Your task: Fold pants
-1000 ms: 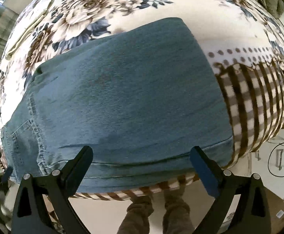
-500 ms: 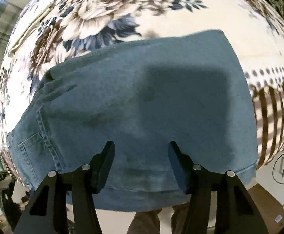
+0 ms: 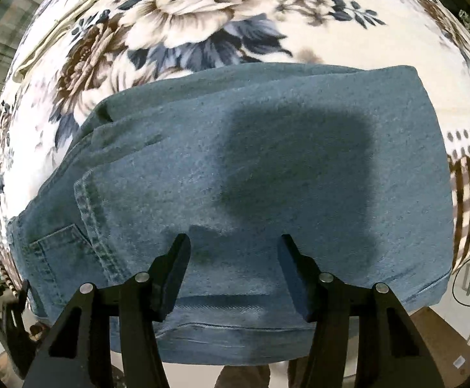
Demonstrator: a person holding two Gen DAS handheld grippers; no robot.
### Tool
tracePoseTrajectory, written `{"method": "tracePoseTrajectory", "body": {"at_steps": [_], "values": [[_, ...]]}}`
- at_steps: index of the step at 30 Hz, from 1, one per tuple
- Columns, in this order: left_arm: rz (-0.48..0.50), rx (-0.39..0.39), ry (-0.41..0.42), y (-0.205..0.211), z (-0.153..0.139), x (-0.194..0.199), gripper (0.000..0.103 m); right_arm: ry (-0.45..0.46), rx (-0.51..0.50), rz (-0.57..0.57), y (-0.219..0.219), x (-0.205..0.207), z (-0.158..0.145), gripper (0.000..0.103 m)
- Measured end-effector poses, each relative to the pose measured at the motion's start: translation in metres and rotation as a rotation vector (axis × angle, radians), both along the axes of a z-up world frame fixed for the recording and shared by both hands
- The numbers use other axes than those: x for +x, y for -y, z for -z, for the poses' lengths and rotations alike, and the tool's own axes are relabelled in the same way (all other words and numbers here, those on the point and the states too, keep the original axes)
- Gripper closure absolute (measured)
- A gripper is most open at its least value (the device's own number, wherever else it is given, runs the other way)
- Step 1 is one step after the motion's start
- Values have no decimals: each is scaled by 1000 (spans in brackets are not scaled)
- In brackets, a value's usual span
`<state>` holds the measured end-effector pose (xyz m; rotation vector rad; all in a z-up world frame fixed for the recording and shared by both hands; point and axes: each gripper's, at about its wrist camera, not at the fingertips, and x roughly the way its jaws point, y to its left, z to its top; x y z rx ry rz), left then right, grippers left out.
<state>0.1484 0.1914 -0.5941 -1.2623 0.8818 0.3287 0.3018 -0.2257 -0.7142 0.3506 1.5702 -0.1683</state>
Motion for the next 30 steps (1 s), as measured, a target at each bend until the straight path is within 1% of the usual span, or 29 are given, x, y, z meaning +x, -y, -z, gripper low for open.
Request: {"method": "tracePoseTrajectory", "body": {"at_steps": [2, 3, 4, 5, 7, 10, 12, 14, 18, 24, 27, 28, 30], "values": [[-24, -16, 30, -6, 2, 8, 61, 1, -10, -7, 0, -3, 1, 44], [-25, -26, 33, -7, 4, 11, 59, 0, -17, -10, -1, -2, 2, 44], [-18, -43, 37, -7, 11, 17, 51, 0, -22, -11, 0, -4, 2, 44], [-11, -50, 44, -7, 17, 21, 46, 0, -22, -6, 1, -5, 3, 44], [-15, -62, 63, -6, 23, 22, 41, -2, -15, 14, 10, -13, 1, 44], [-10, -62, 71, -4, 19, 18, 40, -2, -7, 47, 19, -17, -1, 44], [-26, -90, 83, -3, 12, 8, 40, -2, 0, 57, 23, -18, -2, 44], [-21, -104, 90, -3, 11, 0, 40, -5, -2, 58, 26, -19, -3, 44], [-36, -193, 99, 3, 25, -18, 40, -7, 2, 60, 31, -22, -4, 44], [11, -191, 83, 19, 24, -16, 40, -8, 6, 69, 31, -22, -2, 44], [-5, -178, 52, 21, 27, -6, 39, -8, 1, 70, 27, -19, 1, 44], [-5, -171, 43, 21, 26, 1, 37, -6, 0, 72, 27, -19, 1, 44], [-2, -131, 35, 24, 19, 13, 37, -2, -5, 72, 27, -21, 0, 44]]}}
